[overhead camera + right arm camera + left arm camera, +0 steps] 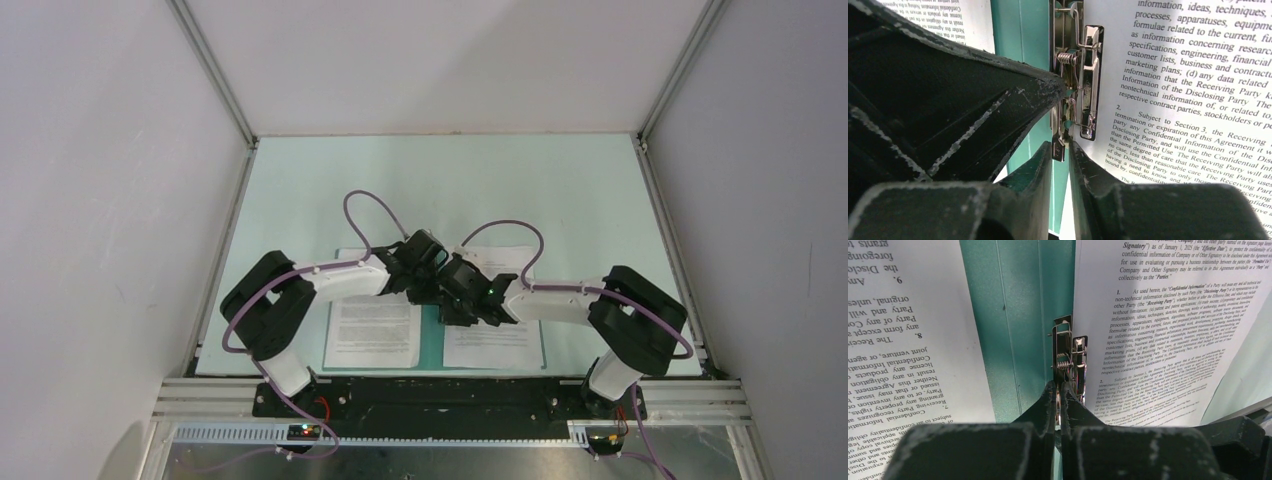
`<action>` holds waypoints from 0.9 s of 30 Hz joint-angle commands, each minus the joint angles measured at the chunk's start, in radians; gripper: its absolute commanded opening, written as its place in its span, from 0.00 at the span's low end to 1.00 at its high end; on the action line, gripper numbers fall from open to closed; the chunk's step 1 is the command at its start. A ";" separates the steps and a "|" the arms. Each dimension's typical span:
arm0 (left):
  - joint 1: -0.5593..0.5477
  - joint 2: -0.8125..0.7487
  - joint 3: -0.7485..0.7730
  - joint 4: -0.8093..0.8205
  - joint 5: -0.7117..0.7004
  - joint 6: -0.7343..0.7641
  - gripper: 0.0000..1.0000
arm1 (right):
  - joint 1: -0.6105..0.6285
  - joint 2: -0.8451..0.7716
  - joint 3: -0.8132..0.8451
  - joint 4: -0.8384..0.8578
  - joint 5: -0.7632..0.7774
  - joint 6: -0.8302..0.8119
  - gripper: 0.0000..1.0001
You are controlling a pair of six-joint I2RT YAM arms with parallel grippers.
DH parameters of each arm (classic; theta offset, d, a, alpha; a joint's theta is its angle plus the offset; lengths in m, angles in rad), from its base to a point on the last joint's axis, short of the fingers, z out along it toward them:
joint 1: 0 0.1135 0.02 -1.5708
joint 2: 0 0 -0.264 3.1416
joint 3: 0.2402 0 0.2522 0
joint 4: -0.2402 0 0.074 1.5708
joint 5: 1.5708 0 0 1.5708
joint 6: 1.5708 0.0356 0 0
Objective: Put the files into the folder
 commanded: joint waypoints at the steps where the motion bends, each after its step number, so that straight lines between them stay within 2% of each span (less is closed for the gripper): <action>1: -0.022 0.084 -0.055 -0.112 -0.132 -0.031 0.00 | -0.019 -0.036 -0.025 -0.043 0.052 -0.036 0.25; 11: -0.027 0.107 -0.055 -0.110 -0.133 -0.059 0.00 | -0.033 -0.080 -0.025 -0.013 0.010 -0.018 0.28; 18: -0.028 0.111 -0.049 -0.111 -0.128 -0.057 0.00 | -0.040 -0.100 -0.026 -0.014 0.014 -0.002 0.21; 27: -0.027 0.116 -0.046 -0.110 -0.125 -0.058 0.00 | -0.037 -0.064 -0.025 -0.023 0.016 0.004 0.17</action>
